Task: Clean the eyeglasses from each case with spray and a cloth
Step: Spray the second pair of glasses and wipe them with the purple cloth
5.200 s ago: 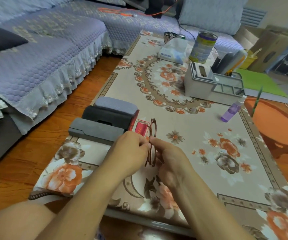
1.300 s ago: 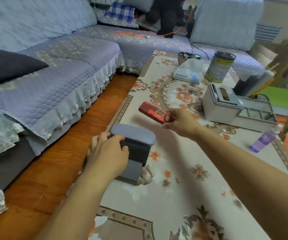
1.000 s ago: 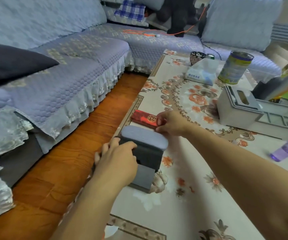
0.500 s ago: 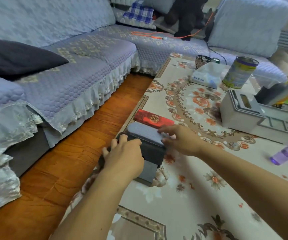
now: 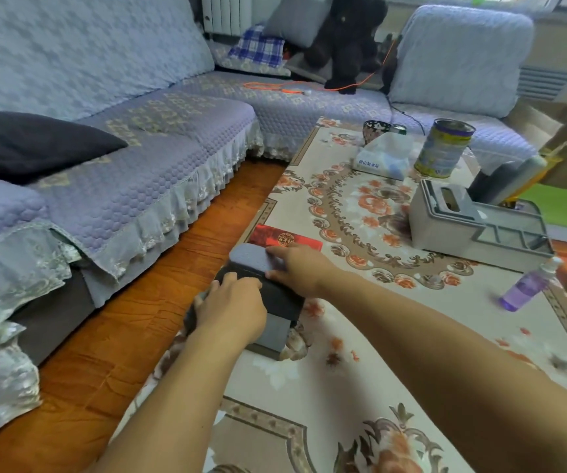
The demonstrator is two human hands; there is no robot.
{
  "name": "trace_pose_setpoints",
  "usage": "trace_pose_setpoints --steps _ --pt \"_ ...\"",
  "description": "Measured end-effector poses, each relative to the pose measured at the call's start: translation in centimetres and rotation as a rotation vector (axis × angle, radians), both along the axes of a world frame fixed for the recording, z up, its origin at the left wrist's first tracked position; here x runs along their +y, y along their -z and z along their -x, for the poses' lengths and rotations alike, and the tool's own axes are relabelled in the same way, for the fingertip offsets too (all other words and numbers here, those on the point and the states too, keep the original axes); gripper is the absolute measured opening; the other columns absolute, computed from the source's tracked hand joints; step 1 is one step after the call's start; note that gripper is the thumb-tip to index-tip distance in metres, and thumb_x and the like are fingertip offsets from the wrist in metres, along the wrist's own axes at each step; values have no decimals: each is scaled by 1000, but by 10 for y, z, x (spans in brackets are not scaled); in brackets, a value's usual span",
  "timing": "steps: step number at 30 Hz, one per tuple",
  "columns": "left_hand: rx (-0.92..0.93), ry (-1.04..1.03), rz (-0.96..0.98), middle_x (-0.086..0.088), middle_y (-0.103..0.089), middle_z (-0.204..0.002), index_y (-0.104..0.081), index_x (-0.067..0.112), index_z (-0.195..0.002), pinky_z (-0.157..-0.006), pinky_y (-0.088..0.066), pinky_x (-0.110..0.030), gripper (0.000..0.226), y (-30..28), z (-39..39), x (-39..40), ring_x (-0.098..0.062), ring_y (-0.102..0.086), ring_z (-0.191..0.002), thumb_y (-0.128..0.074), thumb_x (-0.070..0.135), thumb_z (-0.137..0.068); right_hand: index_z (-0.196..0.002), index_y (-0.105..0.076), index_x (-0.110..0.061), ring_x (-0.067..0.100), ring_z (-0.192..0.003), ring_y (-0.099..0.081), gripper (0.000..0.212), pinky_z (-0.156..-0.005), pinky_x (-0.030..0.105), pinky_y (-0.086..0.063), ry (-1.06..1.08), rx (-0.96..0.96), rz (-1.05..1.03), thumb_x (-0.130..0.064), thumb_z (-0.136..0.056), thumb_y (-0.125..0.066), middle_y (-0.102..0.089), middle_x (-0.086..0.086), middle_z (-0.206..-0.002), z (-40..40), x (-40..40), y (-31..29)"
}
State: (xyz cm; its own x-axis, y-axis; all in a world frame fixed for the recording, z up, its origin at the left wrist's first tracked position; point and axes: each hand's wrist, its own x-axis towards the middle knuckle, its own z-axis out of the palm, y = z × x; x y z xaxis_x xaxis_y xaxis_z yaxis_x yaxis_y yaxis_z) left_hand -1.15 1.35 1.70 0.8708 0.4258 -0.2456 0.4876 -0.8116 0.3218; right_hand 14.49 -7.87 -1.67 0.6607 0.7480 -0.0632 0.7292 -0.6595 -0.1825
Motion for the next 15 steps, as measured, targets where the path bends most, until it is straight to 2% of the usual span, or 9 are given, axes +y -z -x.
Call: trace_pose_setpoints --steps 2,4,7,9,10,11,12,13,15 --pt "-45 -9 2 -5 -32 -159 -41 34 -151 -118 -27 -53 55 5 3 -1 -29 -30 -146 -46 16 -99 -140 -50 -21 24 -99 -61 50 -81 37 -51 -50 -99 13 -46 -98 -57 -66 7 -119 4 -5 -6" --pt "-112 -25 2 -5 -36 -156 -45 33 -148 -118 -27 -53 53 9 6 -1 -28 -32 -144 -47 16 -98 -135 -52 -21 19 -87 -59 45 -69 28 -46 -51 -147 -4 -45 -98 -56 -65 2 -106 6 -19 -21" --pt "-296 -33 -10 -2 -44 -149 -51 32 -143 -109 -39 -49 47 7 9 -11 -27 -41 -133 -48 16 -98 -142 -49 -24 19 -89 -59 51 -73 29 -50 19 -139 -160 -46 -96 -56 -65 3 -109 18 -75 -45" --pt "-418 -2 134 1 -46 -145 -51 29 -143 -98 -48 -38 44 1 10 -26 -21 -49 -123 -53 20 -100 -144 -49 -25 19 -96 -60 54 -81 34 -54 27 -118 -222 -46 -94 -58 -65 2 -122 40 -135 -50" --pt "-415 54 245 6 -45 -145 -48 30 -145 -93 -49 -31 47 -1 11 -38 -16 -53 -119 -58 26 -99 -145 -50 -26 18 -100 -61 55 -84 33 -54 26 -103 -219 -46 -94 -59 -65 -1 -127 58 -171 -47" --pt "-372 154 346 10 -42 -147 -42 33 -149 -95 -48 -28 58 -2 15 -51 -11 -53 -121 -65 34 -96 -145 -51 -26 16 -103 -61 55 -86 31 -54 24 -83 -205 -47 -94 -59 -64 -3 -131 77 -205 -42" --pt "-273 292 387 12 -35 -153 -32 38 -153 -104 -44 -30 74 1 18 -67 -10 -47 -130 -70 44 -90 -145 -51 -26 14 -106 -62 55 -88 28 -53 25 -68 -185 -48 -95 -58 -63 -4 -133 98 -237 -36" --pt "-166 433 371 15 -27 -159 -22 43 -156 -113 -38 -34 89 5 21 -86 -10 -36 -141 -73 54 -84 -145 -52 -25 13 -108 -62 55 -89 27 -54 24 -65 -169 -49 -95 -57 -63 -5 -134 117 -266 -27" --pt "-12 663 286 17 -17 -161 -8 45 -157 -118 -30 -38 103 21 25 -126 -13 -22 -148 -70 67 -78 -143 -53 -23 14 -113 -62 54 -91 30 -54 26 -69 -148 -50 -97 -55 -63 -3 -135 145 -308 -11"
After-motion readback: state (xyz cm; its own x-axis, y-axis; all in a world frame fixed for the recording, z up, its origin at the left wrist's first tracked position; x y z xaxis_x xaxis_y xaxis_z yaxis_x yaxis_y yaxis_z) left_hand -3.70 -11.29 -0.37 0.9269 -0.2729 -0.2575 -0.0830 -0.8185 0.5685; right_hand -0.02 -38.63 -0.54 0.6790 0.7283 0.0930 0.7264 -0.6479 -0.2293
